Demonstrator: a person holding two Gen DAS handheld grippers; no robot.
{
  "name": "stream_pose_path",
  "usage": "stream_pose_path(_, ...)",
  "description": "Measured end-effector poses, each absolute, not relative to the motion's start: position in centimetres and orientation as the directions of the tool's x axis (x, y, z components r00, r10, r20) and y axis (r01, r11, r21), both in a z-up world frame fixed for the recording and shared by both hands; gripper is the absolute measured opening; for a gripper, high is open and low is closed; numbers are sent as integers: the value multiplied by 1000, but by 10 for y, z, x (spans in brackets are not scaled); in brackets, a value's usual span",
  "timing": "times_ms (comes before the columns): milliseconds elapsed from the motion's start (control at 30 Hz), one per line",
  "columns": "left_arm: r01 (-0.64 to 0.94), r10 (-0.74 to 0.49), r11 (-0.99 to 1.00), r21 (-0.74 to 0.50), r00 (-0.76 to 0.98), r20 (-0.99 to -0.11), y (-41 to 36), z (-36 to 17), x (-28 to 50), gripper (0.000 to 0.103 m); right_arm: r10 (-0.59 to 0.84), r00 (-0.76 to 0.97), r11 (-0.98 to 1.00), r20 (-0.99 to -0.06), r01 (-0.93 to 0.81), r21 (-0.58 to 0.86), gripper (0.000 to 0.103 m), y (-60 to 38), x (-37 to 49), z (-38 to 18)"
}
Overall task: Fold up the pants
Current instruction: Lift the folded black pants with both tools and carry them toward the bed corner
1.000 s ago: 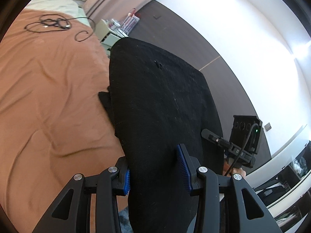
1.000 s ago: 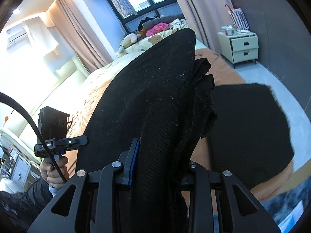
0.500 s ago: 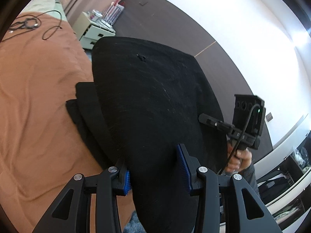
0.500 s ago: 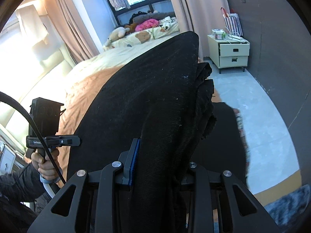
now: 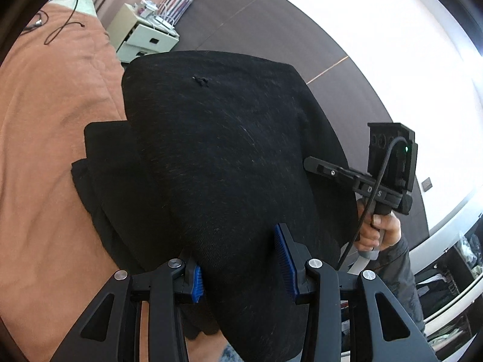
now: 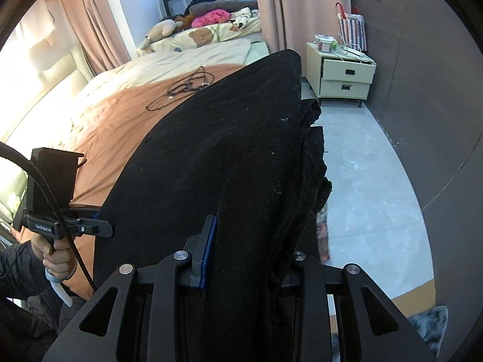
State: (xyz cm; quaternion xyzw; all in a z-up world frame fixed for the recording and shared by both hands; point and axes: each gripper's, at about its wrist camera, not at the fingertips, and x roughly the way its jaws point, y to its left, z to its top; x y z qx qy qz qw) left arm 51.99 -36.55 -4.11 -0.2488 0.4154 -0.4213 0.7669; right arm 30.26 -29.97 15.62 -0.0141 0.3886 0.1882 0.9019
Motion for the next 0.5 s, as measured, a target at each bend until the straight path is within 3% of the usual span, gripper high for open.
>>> stream_pose_path(367,357,-844,530,-769,311,-437,-373,-70,520,43,254,593,946,-764,-315,70,28,-274,336,144)
stream_pose_path(500,307,-823,563,-767,295,-486,-377,-87,510,43,113,550,983,-827,-181,15,46,-271,355,122)
